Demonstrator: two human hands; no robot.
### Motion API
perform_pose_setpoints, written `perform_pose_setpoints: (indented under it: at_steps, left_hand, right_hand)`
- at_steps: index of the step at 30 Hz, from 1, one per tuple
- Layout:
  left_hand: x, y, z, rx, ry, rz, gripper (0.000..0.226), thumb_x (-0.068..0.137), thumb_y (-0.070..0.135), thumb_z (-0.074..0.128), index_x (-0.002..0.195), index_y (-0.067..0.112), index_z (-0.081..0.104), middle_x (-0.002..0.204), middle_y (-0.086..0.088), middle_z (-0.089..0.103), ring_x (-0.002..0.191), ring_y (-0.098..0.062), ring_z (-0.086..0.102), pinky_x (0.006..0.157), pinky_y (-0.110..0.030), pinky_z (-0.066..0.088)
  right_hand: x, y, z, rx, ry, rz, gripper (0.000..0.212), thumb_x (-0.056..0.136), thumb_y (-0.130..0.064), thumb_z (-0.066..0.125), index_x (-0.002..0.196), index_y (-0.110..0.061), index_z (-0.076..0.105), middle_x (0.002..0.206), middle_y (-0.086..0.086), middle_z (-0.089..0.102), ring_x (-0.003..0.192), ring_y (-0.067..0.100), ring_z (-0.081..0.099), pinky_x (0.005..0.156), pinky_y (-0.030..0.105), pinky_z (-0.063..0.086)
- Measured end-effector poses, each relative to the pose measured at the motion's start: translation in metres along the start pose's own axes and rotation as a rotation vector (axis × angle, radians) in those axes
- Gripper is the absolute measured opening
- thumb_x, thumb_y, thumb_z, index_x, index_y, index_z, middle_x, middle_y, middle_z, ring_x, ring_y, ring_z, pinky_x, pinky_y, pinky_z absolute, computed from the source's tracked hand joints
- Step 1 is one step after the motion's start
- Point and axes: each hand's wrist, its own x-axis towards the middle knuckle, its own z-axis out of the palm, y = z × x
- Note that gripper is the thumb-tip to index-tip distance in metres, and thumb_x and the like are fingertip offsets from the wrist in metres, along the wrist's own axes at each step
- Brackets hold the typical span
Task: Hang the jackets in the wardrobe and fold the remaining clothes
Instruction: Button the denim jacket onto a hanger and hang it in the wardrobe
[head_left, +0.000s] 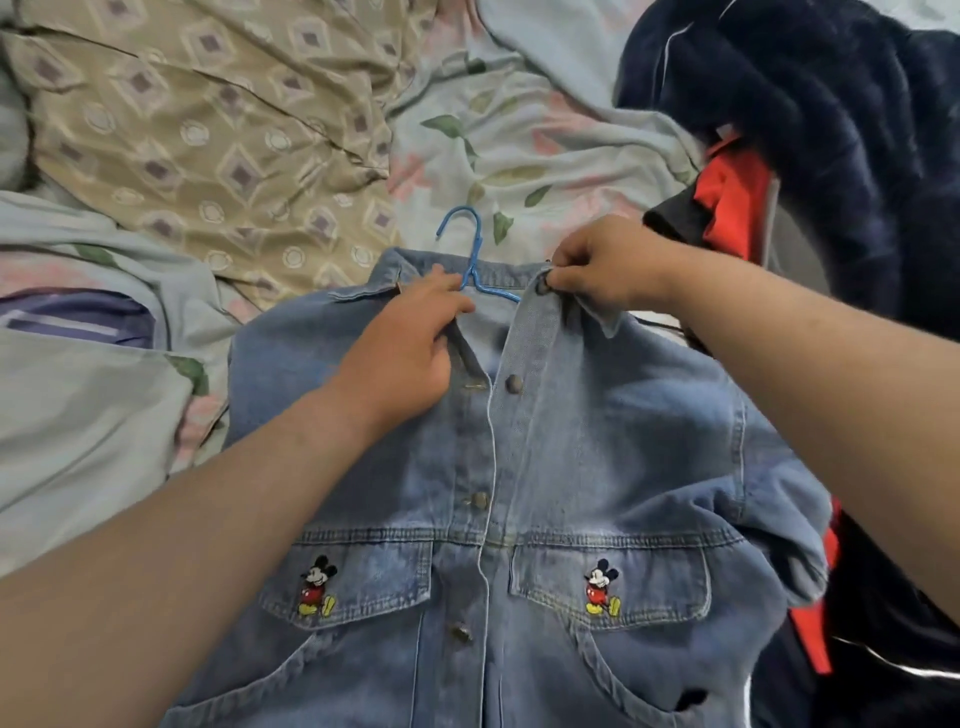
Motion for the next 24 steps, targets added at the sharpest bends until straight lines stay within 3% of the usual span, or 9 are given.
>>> perform_pose_setpoints:
  at_steps: [3,5,7,8,11,13,17,21,24]
  left_hand:
    - [-0.009,0.001,0.01,0.118,-0.04,0.019,0.054,0.082,-0.01,0.063,0.134,0.0,0.056,0.155,-0.021,0.032,0.146,-0.038,0.027,0.121,-0.041,0.02]
    - [-0.027,0.004,0.016,0.168,0.068,0.037,0.057,0.078,-0.008,0.066,0.134,-0.002,0.055,0.15,-0.028,0.036,0.139,-0.043,0.034,0.115,-0.045,0.026]
    - [-0.053,0.009,0.025,0.15,0.222,-0.037,0.05,0.073,-0.001,0.069,0.122,-0.003,0.06,0.128,-0.028,0.051,0.118,-0.037,0.046,0.104,-0.042,0.037]
    - [-0.068,0.012,0.031,0.116,0.227,-0.067,0.042,0.071,0.005,0.068,0.113,-0.001,0.063,0.114,-0.022,0.056,0.106,-0.036,0.05,0.097,-0.039,0.041]
    - [-0.109,0.019,0.052,0.036,-0.125,-0.092,0.016,0.078,0.024,0.064,0.087,0.011,0.065,0.088,-0.003,0.058,0.088,-0.029,0.056,0.075,-0.038,0.045]
    - [-0.125,0.018,0.065,0.085,-0.295,-0.161,0.017,0.084,0.036,0.063,0.085,0.019,0.064,0.089,0.005,0.055,0.092,-0.022,0.054,0.075,-0.034,0.044]
    - [-0.126,0.013,0.082,0.162,-0.282,-0.259,0.031,0.086,0.045,0.065,0.11,0.027,0.055,0.102,0.007,0.054,0.099,-0.019,0.051,0.081,-0.034,0.041]
    - [-0.105,0.012,0.085,0.218,-0.365,-0.283,0.025,0.088,0.045,0.058,0.106,0.029,0.052,0.1,0.004,0.052,0.099,-0.022,0.052,0.079,-0.036,0.045]
    - [-0.076,0.009,0.074,0.011,-0.187,-0.369,0.011,0.09,0.03,0.051,0.094,0.023,0.06,0.093,0.0,0.061,0.091,-0.025,0.058,0.076,-0.038,0.05]
  right_hand:
    - [0.006,-0.001,0.028,-0.161,0.064,0.098,0.02,0.095,-0.033,0.063,0.098,-0.015,0.07,0.089,0.004,0.061,0.093,0.03,0.057,0.075,0.03,0.042]
    - [-0.005,-0.004,0.046,-0.198,0.245,0.077,0.027,0.095,-0.027,0.059,0.116,-0.012,0.066,0.113,0.015,0.056,0.107,0.035,0.052,0.087,0.035,0.043]
    - [-0.029,-0.016,0.064,-0.096,0.414,-0.082,0.023,0.092,-0.018,0.056,0.11,-0.011,0.067,0.109,0.015,0.057,0.104,0.035,0.052,0.084,0.04,0.045]
    - [-0.044,-0.022,0.076,-0.036,0.421,-0.163,0.018,0.089,-0.016,0.055,0.1,-0.011,0.068,0.099,0.012,0.059,0.096,0.032,0.054,0.078,0.041,0.047]
    - [-0.086,-0.029,0.117,0.082,0.273,-0.206,0.012,0.088,-0.016,0.055,0.089,-0.016,0.067,0.086,0.003,0.061,0.082,0.026,0.057,0.068,0.034,0.045]
    - [-0.101,-0.022,0.14,0.156,0.219,-0.129,0.013,0.092,-0.014,0.059,0.1,-0.015,0.069,0.092,0.002,0.062,0.086,0.022,0.058,0.073,0.03,0.042]
    - [-0.101,-0.003,0.163,0.303,0.272,0.077,0.029,0.094,-0.013,0.06,0.123,-0.013,0.065,0.101,0.002,0.062,0.094,0.021,0.058,0.083,0.024,0.041]
    - [-0.09,-0.003,0.167,0.261,0.299,0.059,0.028,0.095,-0.014,0.06,0.122,-0.018,0.067,0.091,-0.001,0.057,0.09,0.022,0.057,0.072,0.019,0.031]
    - [-0.075,-0.007,0.159,0.208,0.294,0.061,0.021,0.094,-0.014,0.059,0.112,-0.019,0.068,0.096,0.005,0.061,0.092,0.028,0.058,0.074,0.03,0.041]
